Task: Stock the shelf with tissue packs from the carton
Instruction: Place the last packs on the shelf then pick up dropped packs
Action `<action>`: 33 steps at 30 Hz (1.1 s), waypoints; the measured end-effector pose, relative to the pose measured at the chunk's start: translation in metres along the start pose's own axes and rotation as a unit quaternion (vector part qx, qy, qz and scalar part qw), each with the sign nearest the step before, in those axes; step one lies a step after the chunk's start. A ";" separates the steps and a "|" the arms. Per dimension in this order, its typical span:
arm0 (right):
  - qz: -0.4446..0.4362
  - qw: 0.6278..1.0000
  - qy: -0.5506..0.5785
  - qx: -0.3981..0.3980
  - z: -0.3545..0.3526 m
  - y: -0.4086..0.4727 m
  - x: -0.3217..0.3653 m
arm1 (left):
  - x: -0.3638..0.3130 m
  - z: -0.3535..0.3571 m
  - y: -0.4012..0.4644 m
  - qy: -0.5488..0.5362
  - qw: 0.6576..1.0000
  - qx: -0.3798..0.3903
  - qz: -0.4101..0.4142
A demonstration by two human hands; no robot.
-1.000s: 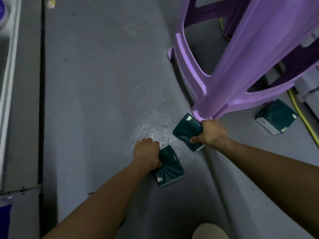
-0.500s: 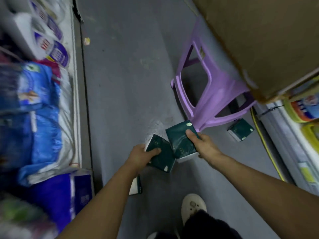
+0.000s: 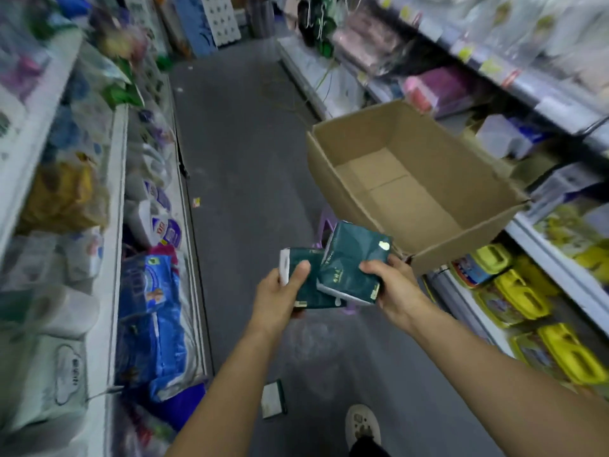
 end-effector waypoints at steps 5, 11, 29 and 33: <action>-0.051 0.993 0.102 -0.015 0.001 -0.038 0.083 | -0.087 0.027 -0.042 0.035 0.994 0.048 0.093; -0.125 0.991 0.046 -0.031 -0.023 -0.054 0.175 | -0.175 0.067 -0.041 0.088 0.978 0.125 0.144; -0.363 0.875 -0.154 -0.279 -0.195 -0.053 0.409 | -0.381 0.344 -0.040 0.154 0.878 0.367 0.268; -0.454 0.791 -0.145 -0.384 -0.222 -0.065 0.437 | -0.397 0.372 -0.043 0.143 0.870 0.389 0.267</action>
Point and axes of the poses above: each hand's wrist, its own y-axis towards the middle knuckle, its own z-axis out of the palm, x = y × z, the point moved 1 cm from there along y, towards the middle knuckle, and after that the axes turned 7 degrees about -z, right-handed, at the moved point
